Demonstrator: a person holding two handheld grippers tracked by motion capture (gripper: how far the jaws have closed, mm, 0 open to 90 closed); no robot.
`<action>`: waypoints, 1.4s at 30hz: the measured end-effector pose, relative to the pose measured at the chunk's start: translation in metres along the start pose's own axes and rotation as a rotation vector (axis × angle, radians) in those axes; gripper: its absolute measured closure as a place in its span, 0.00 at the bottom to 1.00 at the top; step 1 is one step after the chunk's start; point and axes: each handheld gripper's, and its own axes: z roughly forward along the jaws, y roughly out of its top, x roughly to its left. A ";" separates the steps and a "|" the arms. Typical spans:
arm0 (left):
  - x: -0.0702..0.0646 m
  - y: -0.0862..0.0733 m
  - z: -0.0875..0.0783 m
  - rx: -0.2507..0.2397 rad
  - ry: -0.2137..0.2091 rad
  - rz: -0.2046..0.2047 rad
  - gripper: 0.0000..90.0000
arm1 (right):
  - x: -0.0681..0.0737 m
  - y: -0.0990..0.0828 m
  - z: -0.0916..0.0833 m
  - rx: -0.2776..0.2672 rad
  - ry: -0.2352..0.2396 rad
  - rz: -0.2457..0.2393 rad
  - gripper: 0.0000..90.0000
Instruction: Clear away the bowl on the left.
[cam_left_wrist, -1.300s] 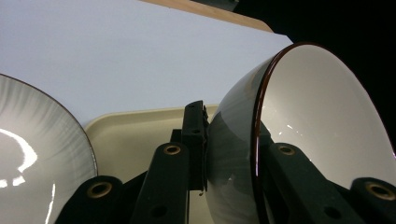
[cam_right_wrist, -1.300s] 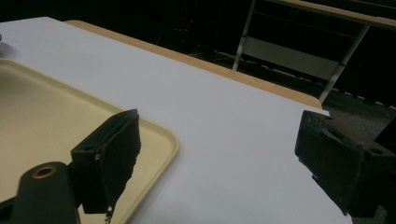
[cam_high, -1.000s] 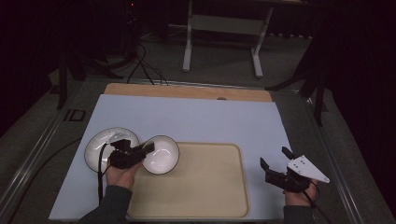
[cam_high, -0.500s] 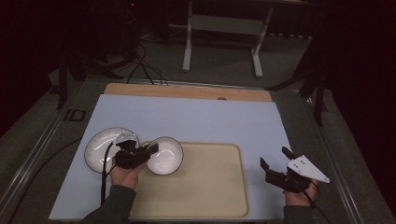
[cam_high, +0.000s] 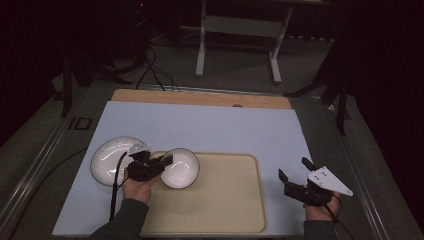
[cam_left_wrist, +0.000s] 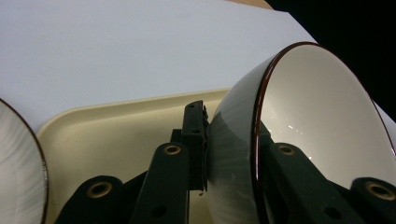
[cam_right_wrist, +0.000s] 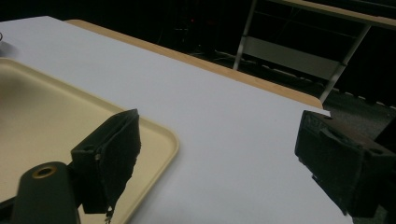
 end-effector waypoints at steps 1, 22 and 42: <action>-0.001 0.000 0.001 0.001 0.000 0.001 0.87 | 0.000 0.000 0.000 0.000 0.000 -0.001 0.15; -0.015 -0.012 0.023 0.087 -0.026 0.026 0.86 | 0.000 0.000 0.000 -0.001 0.000 0.001 0.15; -0.026 -0.024 0.040 0.158 -0.051 0.039 0.86 | 0.000 0.000 0.000 -0.003 0.000 0.000 0.15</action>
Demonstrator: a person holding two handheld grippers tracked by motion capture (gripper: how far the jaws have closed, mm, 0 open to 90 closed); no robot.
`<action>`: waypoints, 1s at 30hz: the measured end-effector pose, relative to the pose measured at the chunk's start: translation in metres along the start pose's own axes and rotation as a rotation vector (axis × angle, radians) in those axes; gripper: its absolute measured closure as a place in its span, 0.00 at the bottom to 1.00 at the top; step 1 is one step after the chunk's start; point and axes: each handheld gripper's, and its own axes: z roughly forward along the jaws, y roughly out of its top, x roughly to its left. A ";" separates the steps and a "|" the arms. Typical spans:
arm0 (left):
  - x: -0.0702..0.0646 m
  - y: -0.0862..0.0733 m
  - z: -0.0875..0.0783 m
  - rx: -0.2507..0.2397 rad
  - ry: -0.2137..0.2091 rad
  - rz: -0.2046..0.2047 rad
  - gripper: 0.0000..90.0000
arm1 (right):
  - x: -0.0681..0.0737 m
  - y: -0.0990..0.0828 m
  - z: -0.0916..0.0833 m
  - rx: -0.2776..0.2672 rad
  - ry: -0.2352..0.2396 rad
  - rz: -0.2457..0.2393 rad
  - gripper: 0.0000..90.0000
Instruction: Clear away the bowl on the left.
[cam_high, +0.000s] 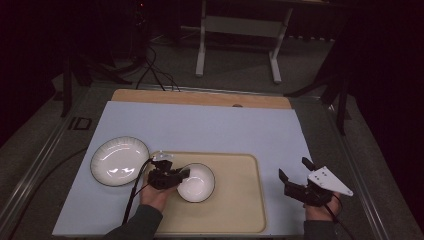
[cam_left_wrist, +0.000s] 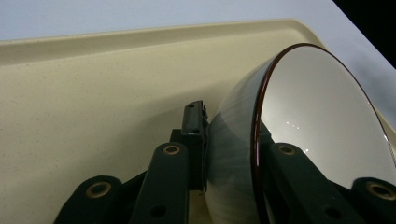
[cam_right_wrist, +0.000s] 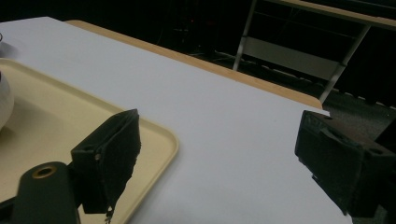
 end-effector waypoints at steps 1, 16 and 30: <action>0.000 0.000 0.000 -0.002 0.000 0.000 0.86 | 0.000 0.000 0.000 0.001 0.000 0.001 0.15; -0.001 0.004 0.002 0.002 0.068 0.049 0.77 | 0.000 0.000 0.000 0.000 0.001 -0.001 0.15; -0.015 0.011 -0.010 0.012 0.130 0.175 0.54 | 0.000 0.000 0.000 0.000 0.000 0.002 0.15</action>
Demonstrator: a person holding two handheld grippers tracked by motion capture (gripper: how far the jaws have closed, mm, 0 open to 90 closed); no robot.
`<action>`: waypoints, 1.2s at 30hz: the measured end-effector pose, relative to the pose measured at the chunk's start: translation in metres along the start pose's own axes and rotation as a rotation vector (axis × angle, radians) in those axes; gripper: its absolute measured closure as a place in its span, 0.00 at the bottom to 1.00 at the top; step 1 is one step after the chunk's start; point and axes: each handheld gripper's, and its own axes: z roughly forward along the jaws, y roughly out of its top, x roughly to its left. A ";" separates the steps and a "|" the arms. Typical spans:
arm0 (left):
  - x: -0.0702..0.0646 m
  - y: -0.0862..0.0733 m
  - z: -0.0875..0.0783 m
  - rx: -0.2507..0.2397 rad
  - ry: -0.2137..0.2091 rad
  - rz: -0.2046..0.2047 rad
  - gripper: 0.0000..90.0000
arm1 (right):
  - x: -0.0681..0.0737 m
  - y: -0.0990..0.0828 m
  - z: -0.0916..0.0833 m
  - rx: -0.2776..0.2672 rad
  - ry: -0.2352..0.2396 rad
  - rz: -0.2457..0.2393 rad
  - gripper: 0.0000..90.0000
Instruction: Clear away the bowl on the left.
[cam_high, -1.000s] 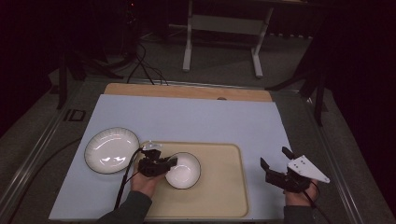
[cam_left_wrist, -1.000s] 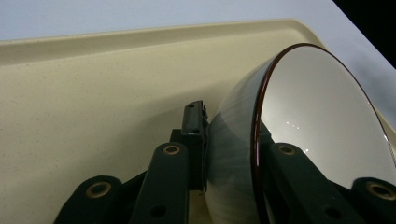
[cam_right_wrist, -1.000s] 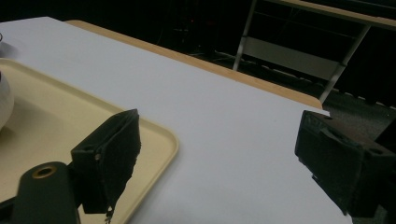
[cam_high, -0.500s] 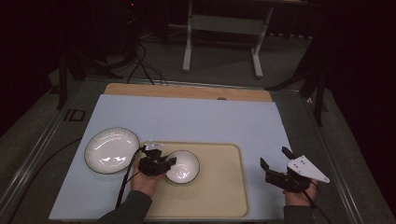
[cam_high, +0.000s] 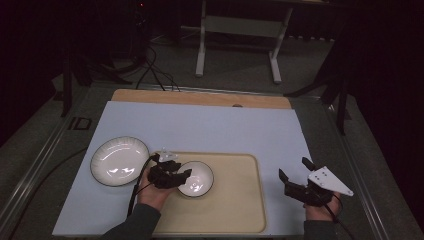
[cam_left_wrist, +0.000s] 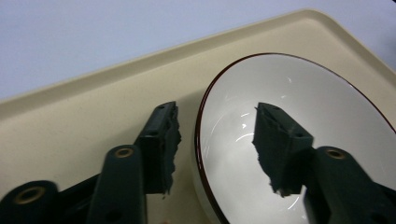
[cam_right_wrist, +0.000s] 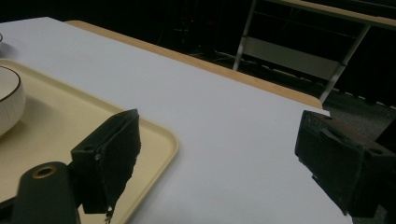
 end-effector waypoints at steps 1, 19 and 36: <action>0.000 0.000 -0.001 -0.002 0.000 0.000 0.53 | 0.000 0.000 0.000 -0.001 0.000 0.000 0.15; 0.009 0.008 -0.030 -0.087 0.043 0.010 0.36 | 0.000 0.000 0.000 -0.002 0.001 -0.001 0.15; 0.025 0.007 -0.065 -0.216 0.186 0.070 0.34 | -0.001 0.000 -0.001 -0.004 0.001 0.002 0.15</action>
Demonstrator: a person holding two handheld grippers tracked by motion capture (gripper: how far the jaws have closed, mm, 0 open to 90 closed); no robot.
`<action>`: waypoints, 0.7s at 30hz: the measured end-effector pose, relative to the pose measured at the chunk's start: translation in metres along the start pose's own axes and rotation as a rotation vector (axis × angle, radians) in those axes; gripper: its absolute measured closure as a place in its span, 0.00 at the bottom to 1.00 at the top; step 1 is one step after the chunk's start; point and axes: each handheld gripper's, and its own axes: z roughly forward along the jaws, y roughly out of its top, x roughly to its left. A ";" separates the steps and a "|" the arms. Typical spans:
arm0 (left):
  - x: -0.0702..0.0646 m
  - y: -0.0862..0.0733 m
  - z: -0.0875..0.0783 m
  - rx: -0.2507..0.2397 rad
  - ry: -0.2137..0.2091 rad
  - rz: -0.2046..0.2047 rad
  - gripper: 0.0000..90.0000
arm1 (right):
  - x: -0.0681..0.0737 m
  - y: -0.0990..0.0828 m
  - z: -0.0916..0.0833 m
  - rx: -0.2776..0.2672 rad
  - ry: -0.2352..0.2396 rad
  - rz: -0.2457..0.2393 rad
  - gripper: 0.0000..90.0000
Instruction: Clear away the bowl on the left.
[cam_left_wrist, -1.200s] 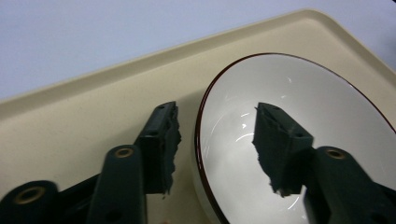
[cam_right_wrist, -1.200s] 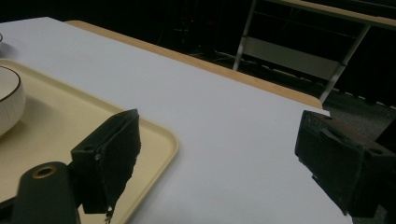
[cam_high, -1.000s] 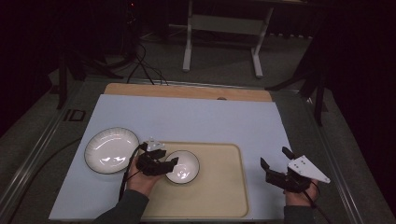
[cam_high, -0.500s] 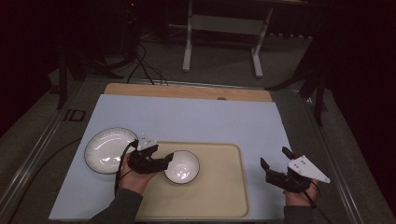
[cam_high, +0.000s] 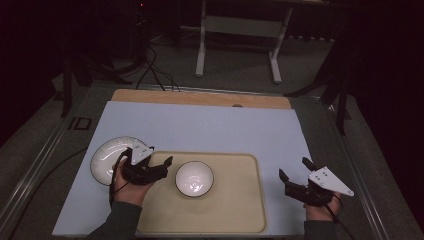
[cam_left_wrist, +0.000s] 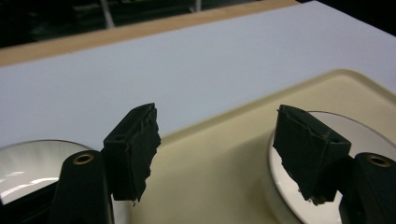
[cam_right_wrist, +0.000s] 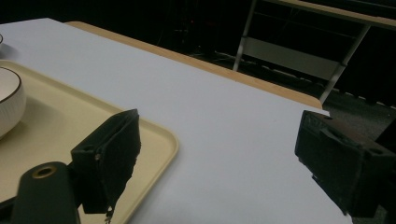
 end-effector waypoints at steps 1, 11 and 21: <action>0.002 0.000 -0.002 -0.006 0.007 0.001 0.34 | 0.000 0.000 0.000 0.000 0.000 0.000 0.15; 0.029 -0.005 -0.024 -0.057 0.083 -0.017 0.32 | 0.000 0.000 0.000 0.000 0.001 0.001 0.15; 0.055 -0.016 -0.044 -0.098 0.173 -0.059 0.29 | -0.001 0.000 0.000 -0.002 -0.001 0.005 0.15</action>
